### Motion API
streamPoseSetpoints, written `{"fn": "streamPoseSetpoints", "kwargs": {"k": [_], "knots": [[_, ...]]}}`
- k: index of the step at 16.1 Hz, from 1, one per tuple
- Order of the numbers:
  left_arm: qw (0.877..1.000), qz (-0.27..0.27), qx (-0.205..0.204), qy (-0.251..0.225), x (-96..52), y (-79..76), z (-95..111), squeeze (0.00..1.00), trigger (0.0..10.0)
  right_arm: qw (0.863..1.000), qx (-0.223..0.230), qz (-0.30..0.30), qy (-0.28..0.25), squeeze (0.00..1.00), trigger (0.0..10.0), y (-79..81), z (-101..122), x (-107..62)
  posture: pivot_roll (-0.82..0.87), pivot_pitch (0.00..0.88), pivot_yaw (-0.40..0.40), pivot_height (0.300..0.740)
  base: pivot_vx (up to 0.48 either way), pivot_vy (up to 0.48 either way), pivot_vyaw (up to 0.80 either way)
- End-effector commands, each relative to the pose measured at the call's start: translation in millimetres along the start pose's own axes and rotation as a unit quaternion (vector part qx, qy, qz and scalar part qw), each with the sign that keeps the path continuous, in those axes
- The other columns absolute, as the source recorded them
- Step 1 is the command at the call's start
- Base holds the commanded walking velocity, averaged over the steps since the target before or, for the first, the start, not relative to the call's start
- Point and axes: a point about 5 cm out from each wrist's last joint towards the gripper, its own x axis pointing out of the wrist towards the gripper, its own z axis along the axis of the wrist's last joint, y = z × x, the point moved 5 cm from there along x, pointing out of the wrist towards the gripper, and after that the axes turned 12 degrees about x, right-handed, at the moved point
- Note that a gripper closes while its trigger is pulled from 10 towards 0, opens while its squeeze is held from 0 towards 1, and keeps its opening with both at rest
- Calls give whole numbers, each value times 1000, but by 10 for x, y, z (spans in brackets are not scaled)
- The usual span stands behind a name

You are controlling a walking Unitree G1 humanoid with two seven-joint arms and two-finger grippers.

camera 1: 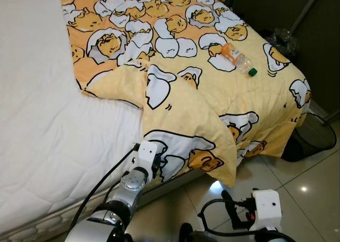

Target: Clean up the room

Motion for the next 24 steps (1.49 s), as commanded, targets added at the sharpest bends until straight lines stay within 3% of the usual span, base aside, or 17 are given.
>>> {"fn": "streamPoseSetpoints", "kwargs": {"k": [1,3,6,12,13,15,16,18,19,20,22,24], "knots": [[999,-23,19,43,-46,-90,-227,0,0,1000,-1,-16,3,0,10000,-67,-37,4,-145,193,-39,740,0,0,0],[998,-27,41,50,-51,-71,-259,0,0,1000,1,-20,-4,0,10000,-77,-15,52,-136,185,-27,740,0,0,0],[999,-22,8,25,-28,-38,-145,0,0,999,2,-31,-10,0,10000,-132,15,84,-132,186,-33,740,0,0,0],[998,-35,35,26,-36,-72,-165,0,0,999,-9,-31,-15,0,10000,-216,58,164,-114,136,-34,740,0,0,0],[998,-38,42,35,-52,-53,-228,0,10000,999,-9,-30,-21,0,10000,-212,82,217,-98,106,-17,740,0,0,0],[997,-52,43,38,-70,-55,-277,0,10000,999,-7,-31,-26,0,10000,-206,96,274,-89,89,-6,740,0,0,0],[994,-76,79,28,-95,-87,-302,0,10000,999,-3,-31,-32,0,10000,-189,116,324,-75,67,7,740,0,0,0],[990,-110,93,8,-118,-156,-283,0,10000,999,-1,-29,-35,0,10000,-167,123,362,-65,55,14,740,0,0,0],[982,-158,101,-11,-152,-269,-258,0,10000,999,1,-25,-38,0,10000,-147,132,393,-56,46,16,740,0,0,0],[975,-181,128,-24,-176,-330,-247,0,10000,999,6,-16,-45,0,10000,-118,163,393,-51,42,15,740,0,0,0],[963,-231,140,-24,-232,-452,-296,0,10000,999,5,27,-30,0,10000,-30,92,309,-53,44,8,740,0,0,0],[965,-220,142,-14,-225,-434,-329,0,10000,1000,-1,18,-20,0,10000,-109,23,270,-58,50,7,740,0,0,0]]}}
